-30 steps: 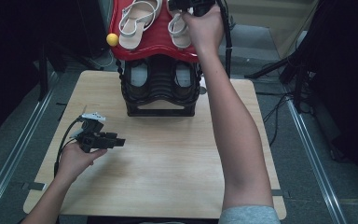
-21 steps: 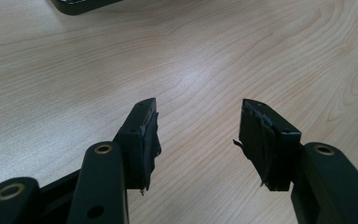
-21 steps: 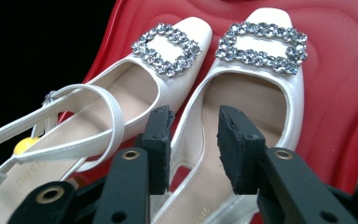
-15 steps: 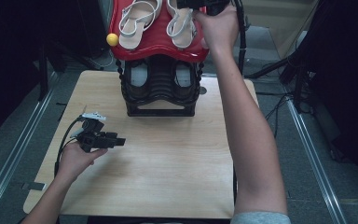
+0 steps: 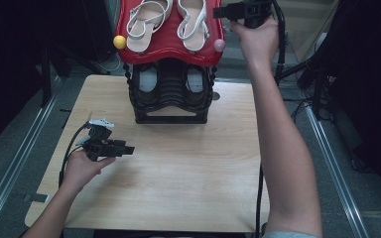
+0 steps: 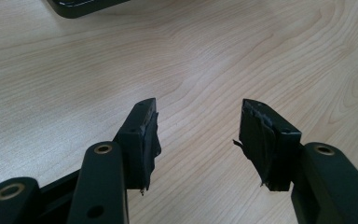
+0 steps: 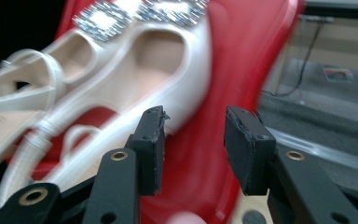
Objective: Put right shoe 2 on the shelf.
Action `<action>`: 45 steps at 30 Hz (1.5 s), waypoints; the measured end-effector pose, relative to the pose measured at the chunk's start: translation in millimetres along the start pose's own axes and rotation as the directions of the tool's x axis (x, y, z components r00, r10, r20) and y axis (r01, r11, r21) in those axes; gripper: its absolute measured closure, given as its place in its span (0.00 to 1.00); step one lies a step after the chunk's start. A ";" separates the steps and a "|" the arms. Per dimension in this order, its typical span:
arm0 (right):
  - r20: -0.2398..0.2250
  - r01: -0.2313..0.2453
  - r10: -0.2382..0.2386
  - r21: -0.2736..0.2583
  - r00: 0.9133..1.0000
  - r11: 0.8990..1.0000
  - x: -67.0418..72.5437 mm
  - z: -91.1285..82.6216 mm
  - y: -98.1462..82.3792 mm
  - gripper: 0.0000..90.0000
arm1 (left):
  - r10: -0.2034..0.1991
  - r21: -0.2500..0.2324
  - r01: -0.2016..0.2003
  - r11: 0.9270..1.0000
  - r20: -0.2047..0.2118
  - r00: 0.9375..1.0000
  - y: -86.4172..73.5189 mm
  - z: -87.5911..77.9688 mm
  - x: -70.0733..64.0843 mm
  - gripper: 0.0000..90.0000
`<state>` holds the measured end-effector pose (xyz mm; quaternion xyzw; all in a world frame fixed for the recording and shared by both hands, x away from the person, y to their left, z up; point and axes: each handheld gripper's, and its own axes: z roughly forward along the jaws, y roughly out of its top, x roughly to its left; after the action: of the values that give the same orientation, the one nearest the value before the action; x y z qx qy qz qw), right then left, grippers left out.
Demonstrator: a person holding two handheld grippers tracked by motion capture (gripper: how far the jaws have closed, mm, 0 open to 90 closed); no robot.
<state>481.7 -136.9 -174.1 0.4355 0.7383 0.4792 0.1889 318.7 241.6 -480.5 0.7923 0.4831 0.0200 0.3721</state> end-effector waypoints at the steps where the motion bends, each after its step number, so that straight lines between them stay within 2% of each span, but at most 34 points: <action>1: 0.007 -0.004 0.004 0.004 1.000 1.000 -4.1 -1.0 -3.7 0.64 | 0.000 -0.001 0.000 1.000 0.001 1.000 0.3 0.2 -0.1 0.53; 6: 0.019 -0.024 0.024 0.004 1.000 1.000 -17.5 -3.6 -17.5 0.54 | 0.003 0.000 -0.003 1.000 0.003 1.000 2.8 2.5 -0.5 0.53; 12: 0.037 -0.034 0.033 0.010 0.999 0.999 -33.0 -7.0 -33.7 0.53 | 0.014 0.007 -0.014 1.000 0.007 1.000 5.5 4.2 -0.2 0.53; 18: 0.038 -0.041 0.041 0.001 0.998 0.999 -45.0 -11.8 -51.2 0.53 | 0.006 -0.003 -0.006 1.000 0.011 1.000 6.8 4.8 1.7 0.53; 21: 0.020 -0.067 0.067 0.000 0.998 0.998 -48.7 -13.1 -60.0 0.54 | 0.004 -0.005 -0.004 1.000 0.013 1.000 7.5 4.6 2.4 0.53; 24: 0.034 -0.055 0.055 0.007 0.998 0.998 -51.7 -14.0 -70.3 0.54 | 0.006 -0.010 -0.006 1.000 0.007 1.000 8.3 5.0 2.2 0.53; 32: 0.042 -0.070 0.069 0.011 0.997 0.998 -63.6 -13.7 -97.7 0.54 | 0.011 -0.011 -0.011 1.000 0.007 1.000 10.4 7.2 2.0 0.53; 34: 0.038 -0.075 0.074 0.029 0.996 0.997 -65.3 -12.0 -106.0 0.55 | 0.014 -0.010 -0.013 1.000 0.009 1.000 11.3 7.8 2.2 0.53; 45: 0.023 -0.108 0.107 0.049 0.994 0.993 -71.1 -3.1 -144.8 0.55 | 0.033 -0.002 -0.033 0.999 0.014 0.999 15.9 12.6 1.1 0.53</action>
<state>451.7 -220.6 -308.8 0.4839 0.7238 0.4654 0.1592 336.2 231.2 -480.2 0.7999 0.4676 0.0211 0.3757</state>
